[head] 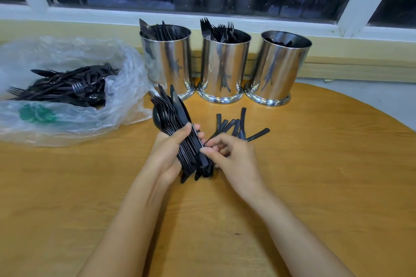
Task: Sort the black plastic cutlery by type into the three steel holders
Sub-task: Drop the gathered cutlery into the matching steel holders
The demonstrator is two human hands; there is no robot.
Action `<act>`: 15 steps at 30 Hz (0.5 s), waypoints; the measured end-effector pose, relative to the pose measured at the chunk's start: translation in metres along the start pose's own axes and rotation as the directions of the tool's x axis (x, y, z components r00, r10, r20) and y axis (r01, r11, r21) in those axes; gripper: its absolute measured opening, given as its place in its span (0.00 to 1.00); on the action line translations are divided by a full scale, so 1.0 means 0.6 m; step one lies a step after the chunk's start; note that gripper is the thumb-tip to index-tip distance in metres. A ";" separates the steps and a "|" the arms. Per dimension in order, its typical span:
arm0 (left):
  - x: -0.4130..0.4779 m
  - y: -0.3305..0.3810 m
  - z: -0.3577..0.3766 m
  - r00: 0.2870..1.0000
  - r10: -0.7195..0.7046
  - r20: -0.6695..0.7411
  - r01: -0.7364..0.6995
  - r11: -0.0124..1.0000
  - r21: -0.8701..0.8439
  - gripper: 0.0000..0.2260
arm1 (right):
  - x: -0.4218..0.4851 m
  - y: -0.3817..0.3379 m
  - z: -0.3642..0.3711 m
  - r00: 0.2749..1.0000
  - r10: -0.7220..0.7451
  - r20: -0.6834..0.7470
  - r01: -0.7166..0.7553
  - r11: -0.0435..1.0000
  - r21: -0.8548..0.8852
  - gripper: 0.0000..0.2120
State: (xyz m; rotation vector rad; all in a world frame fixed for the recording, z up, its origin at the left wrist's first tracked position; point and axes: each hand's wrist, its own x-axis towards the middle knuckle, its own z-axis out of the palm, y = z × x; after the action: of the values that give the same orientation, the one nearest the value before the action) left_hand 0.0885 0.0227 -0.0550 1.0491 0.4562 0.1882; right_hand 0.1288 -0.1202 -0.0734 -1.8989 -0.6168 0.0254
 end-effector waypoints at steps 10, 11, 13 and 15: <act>-0.002 0.039 -0.086 1.000 -0.007 -0.021 0.004 0.993 -0.118 0.08 | 0.035 0.033 -0.044 0.992 -0.053 0.111 0.085 0.949 -0.302 0.10; -0.001 0.039 -0.087 1.000 -0.009 -0.014 0.007 0.993 -0.122 0.07 | 0.043 0.031 -0.042 0.986 -0.061 0.152 0.108 0.940 -0.323 0.11; 0.000 0.038 -0.087 1.000 -0.010 0.000 0.010 0.992 -0.126 0.07 | 0.062 0.026 -0.034 0.965 -0.094 0.244 0.180 0.917 -0.355 0.14; -0.001 0.038 -0.085 1.000 -0.012 0.015 0.014 0.991 -0.133 0.07 | 0.085 0.022 -0.022 0.922 -0.118 0.369 0.284 0.854 -0.436 0.18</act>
State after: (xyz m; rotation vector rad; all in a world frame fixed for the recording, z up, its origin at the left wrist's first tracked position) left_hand 0.0662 0.0742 -0.0562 0.9161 0.4319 0.1969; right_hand 0.1818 -0.1134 -0.0660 -2.3238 -1.1405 0.0579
